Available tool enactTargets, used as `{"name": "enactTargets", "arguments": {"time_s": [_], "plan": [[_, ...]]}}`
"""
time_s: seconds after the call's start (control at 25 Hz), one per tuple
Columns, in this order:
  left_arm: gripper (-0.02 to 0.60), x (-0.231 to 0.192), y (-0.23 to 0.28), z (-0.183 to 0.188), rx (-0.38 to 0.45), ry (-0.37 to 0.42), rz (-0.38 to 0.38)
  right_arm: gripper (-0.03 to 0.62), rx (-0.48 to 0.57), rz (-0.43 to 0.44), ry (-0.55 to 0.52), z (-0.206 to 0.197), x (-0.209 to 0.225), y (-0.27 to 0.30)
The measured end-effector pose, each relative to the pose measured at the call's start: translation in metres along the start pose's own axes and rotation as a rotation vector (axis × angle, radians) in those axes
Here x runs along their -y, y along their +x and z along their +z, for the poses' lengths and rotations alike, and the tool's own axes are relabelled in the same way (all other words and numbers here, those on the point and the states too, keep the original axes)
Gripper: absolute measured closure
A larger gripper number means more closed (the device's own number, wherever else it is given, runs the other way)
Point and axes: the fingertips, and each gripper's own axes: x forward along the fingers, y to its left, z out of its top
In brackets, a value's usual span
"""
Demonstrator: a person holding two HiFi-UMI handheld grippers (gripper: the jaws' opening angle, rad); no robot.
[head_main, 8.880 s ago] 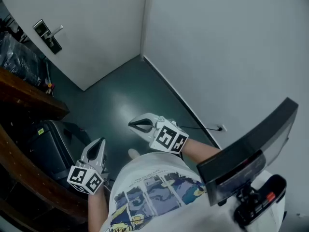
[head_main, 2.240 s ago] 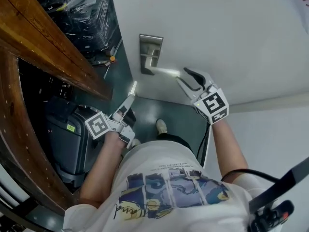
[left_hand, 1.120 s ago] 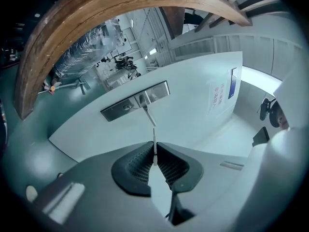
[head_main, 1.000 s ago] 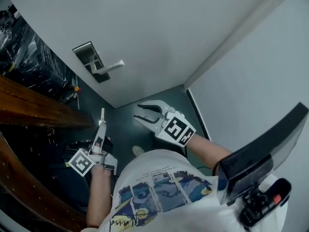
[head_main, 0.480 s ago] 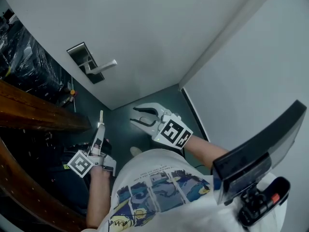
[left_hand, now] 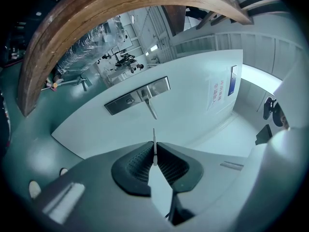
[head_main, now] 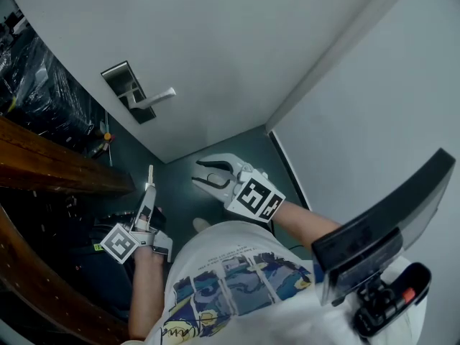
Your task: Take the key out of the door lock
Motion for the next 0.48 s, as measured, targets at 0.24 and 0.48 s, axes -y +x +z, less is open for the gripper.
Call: {"name": "enactTargets", "arguments": {"time_s": [0.24, 0.48], "plan": [[0.557, -0.0060, 0.0034, 0.0079, 0.011, -0.006, 0.014, 0.457, -0.014, 0.021, -0.009, -0.0005, 0.0027, 0.0109], [0.557, -0.0076, 0.0022, 0.0057, 0.006, -0.009, 0.013, 0.457, -0.018, 0.023, -0.013, -0.0002, 0.0009, 0.0122]]}}
